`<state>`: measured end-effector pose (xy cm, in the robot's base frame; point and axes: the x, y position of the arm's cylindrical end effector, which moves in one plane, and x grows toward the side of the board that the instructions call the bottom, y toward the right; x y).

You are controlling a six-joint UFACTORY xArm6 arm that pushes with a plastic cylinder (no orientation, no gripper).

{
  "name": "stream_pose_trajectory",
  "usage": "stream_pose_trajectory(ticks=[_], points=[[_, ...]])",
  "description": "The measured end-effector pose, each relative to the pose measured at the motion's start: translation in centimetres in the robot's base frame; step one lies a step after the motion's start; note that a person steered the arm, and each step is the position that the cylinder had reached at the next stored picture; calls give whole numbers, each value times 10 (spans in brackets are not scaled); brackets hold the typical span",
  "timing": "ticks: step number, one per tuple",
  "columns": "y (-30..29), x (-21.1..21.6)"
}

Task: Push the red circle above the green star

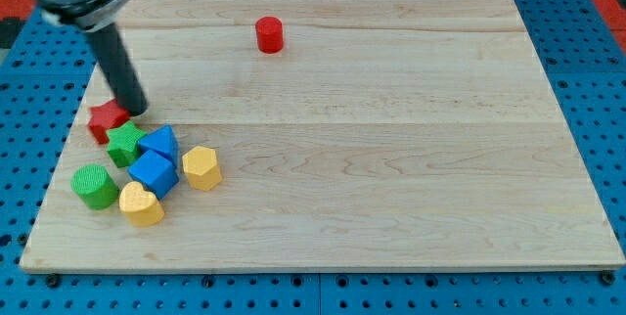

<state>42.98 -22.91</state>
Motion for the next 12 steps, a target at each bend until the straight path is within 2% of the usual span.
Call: stream_pose_trajectory(ticks=[1, 2, 3, 4, 5, 6, 7, 8, 9, 10, 11, 12], points=[[19, -33], [130, -91], [215, -106], [235, -123], [158, -145], [57, -74], [75, -94], [95, -163], [15, -154], [4, -87], [-18, -96], [-16, -139]])
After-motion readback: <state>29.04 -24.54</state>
